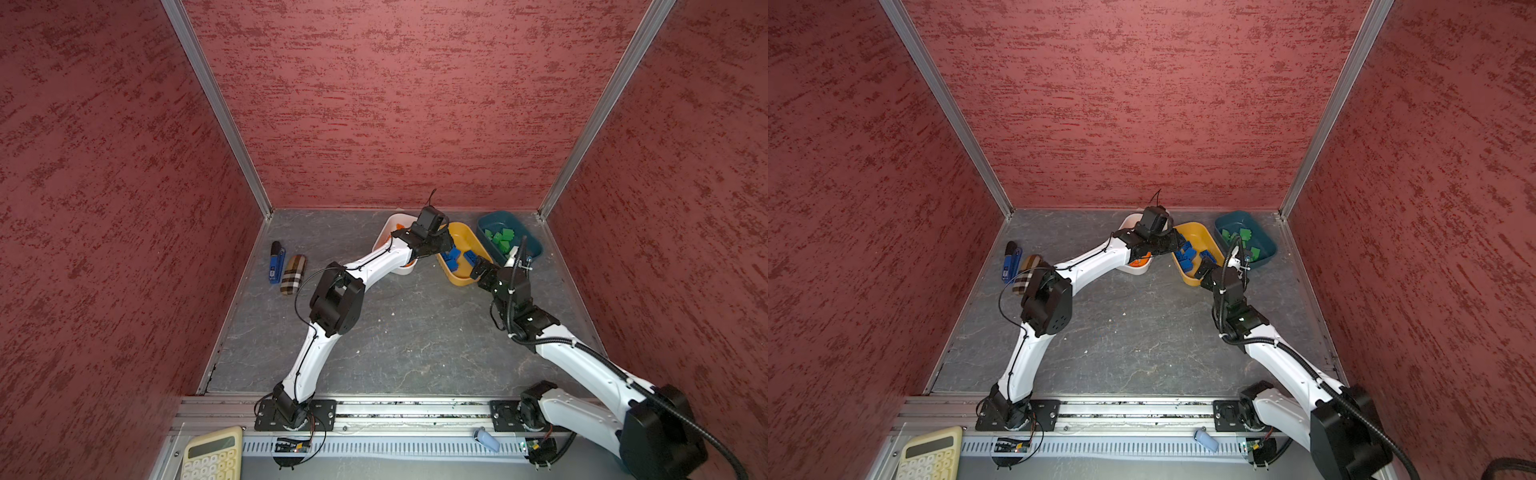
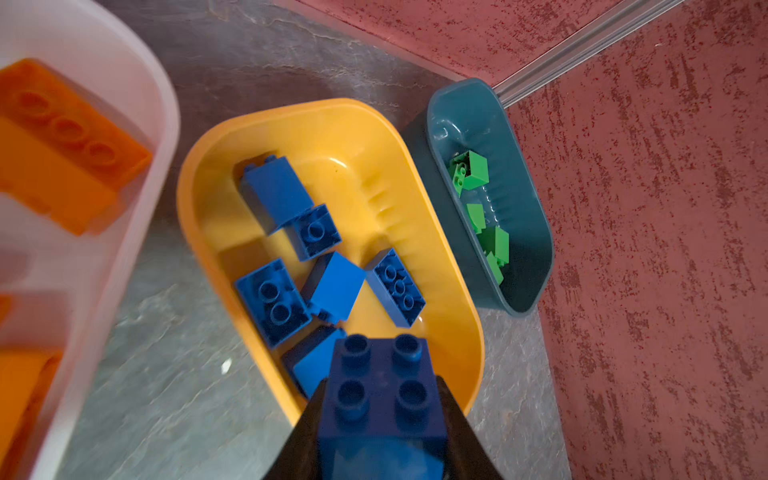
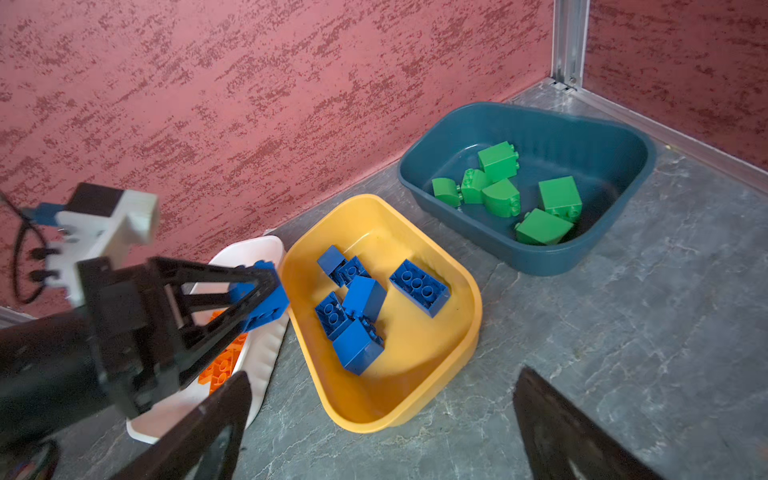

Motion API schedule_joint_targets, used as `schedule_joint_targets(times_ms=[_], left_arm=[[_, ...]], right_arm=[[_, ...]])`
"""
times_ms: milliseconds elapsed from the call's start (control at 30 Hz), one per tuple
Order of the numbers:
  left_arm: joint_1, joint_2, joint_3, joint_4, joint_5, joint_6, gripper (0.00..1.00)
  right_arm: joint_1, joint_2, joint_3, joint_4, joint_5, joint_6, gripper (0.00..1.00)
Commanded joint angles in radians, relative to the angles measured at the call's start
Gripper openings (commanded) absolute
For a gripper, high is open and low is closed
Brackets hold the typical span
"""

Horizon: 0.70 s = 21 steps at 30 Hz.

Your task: Sort the legos into containers by color

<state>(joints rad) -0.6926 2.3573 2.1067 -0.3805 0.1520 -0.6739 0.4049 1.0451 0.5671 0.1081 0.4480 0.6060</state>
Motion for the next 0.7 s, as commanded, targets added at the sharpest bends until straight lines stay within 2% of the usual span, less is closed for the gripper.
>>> schedule_joint_targets(times_ms=[0,67,100,200,267,333,433,533,600,667], left_arm=[[0.019,0.129,0.172,0.003,0.093,0.026,0.34],[0.024,0.198,0.268,0.010,0.112,0.032,0.39],[0.024,0.230,0.314,0.010,0.110,0.033,0.45],[0.028,0.294,0.433,-0.012,0.120,0.054,0.73],[0.032,0.283,0.455,-0.045,0.137,0.075,0.86],[0.035,0.224,0.413,-0.070,0.138,0.118,0.91],[0.045,0.020,0.162,-0.012,0.110,0.185,0.98],[0.069,-0.247,-0.212,0.152,0.029,0.254,0.99],[0.104,-0.417,-0.447,0.223,-0.067,0.287,0.99],[0.154,-0.561,-0.650,0.282,-0.152,0.299,0.99]], right_arm=[[-0.011,-0.029,-0.009,-0.026,0.029,0.013,0.99],[-0.015,-0.035,-0.010,-0.037,0.031,-0.002,0.99],[-0.018,-0.036,-0.011,-0.042,0.034,-0.010,0.99],[-0.036,-0.031,-0.022,-0.014,0.035,-0.040,0.99],[-0.054,-0.015,-0.027,0.014,0.034,-0.070,0.99],[-0.079,0.008,-0.026,0.037,0.044,-0.115,0.99],[-0.124,0.048,-0.024,0.073,0.092,-0.223,0.99],[-0.187,0.100,-0.030,0.114,0.150,-0.320,0.99],[-0.241,0.148,-0.041,0.166,0.124,-0.379,0.99],[-0.288,0.204,-0.061,0.247,0.049,-0.435,0.99]])
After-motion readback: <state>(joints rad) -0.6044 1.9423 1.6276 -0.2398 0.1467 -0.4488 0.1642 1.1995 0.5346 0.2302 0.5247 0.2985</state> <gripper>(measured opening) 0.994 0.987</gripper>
